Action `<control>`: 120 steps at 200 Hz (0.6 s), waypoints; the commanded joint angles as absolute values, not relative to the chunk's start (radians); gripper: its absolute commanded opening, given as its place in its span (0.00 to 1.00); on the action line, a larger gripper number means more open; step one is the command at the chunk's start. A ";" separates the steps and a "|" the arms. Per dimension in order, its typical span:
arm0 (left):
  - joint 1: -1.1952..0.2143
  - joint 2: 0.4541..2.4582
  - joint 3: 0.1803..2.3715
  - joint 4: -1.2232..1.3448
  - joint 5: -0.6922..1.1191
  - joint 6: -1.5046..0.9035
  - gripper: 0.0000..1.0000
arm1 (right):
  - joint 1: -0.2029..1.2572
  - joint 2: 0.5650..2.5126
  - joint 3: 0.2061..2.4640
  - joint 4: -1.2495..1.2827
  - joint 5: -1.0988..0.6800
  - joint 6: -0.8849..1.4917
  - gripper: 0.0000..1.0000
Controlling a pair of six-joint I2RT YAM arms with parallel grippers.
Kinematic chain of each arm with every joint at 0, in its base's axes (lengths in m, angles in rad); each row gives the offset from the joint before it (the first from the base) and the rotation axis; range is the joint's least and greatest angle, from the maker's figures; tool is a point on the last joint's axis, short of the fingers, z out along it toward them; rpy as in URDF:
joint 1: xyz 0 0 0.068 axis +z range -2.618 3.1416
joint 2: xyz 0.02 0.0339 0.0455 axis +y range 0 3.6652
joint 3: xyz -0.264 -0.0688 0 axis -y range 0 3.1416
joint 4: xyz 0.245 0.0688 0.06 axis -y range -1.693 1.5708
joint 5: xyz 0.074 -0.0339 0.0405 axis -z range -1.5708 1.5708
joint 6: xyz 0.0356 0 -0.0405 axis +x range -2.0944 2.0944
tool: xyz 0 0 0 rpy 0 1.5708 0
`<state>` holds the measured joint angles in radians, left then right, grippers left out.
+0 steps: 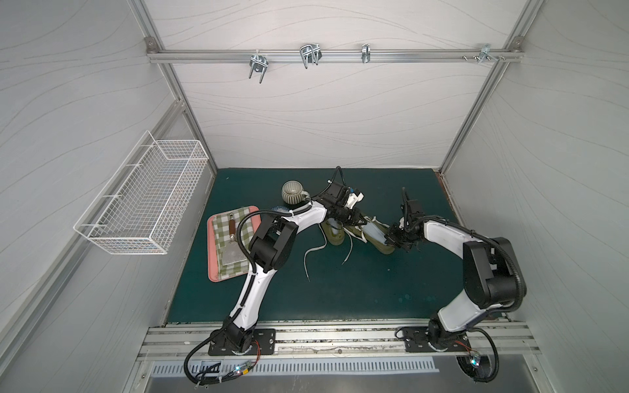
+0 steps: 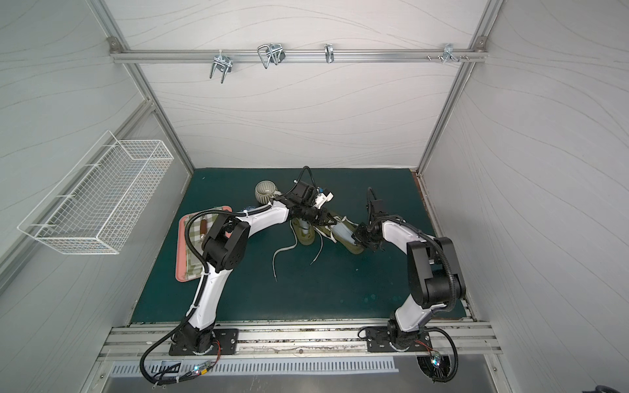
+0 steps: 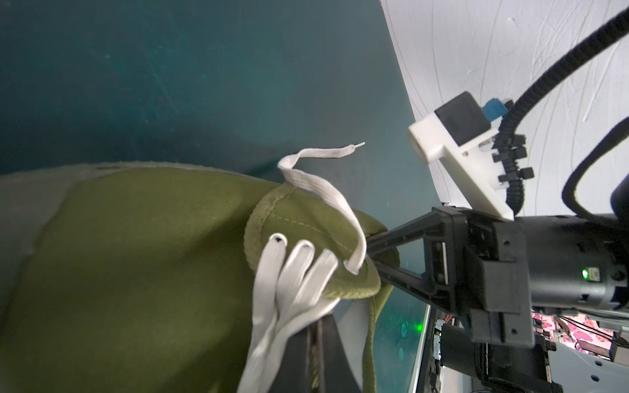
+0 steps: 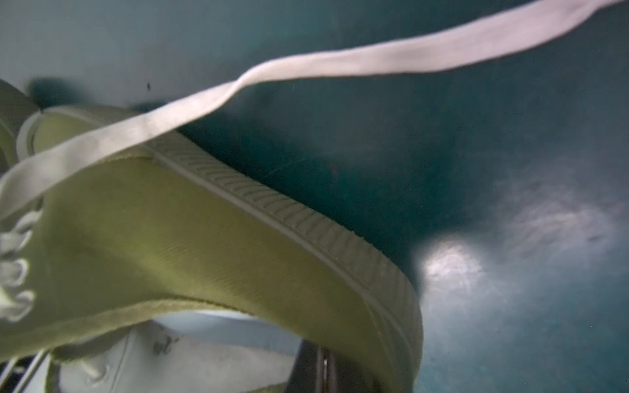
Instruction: Insert the insole into the shoe
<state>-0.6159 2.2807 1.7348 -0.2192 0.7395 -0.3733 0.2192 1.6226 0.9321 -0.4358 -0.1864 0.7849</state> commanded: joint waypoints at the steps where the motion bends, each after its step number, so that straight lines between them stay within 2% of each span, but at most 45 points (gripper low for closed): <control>1: -0.649 2.242 1.737 -0.199 0.794 -0.385 0.00 | 0.214 1.646 0.964 -0.438 -0.063 0.778 0.00; 29: -0.648 2.246 1.757 -0.208 0.783 -0.384 0.00 | 0.273 1.592 1.000 -0.536 0.030 0.685 0.00; 40: -0.647 2.250 1.773 -0.224 0.778 -0.375 0.00 | 0.298 1.570 1.007 -0.568 0.053 0.661 0.10; 49: -0.647 2.254 1.788 -0.237 0.771 -0.370 0.00 | 0.308 1.562 1.017 -0.604 0.051 0.643 0.22; 72: -0.646 2.257 1.809 -0.270 0.747 -0.352 0.00 | 0.347 1.516 1.026 -0.661 0.117 0.611 0.36; 120: -0.645 2.260 1.820 -0.287 0.732 -0.341 0.00 | 0.353 1.443 1.075 -0.756 0.150 0.562 0.49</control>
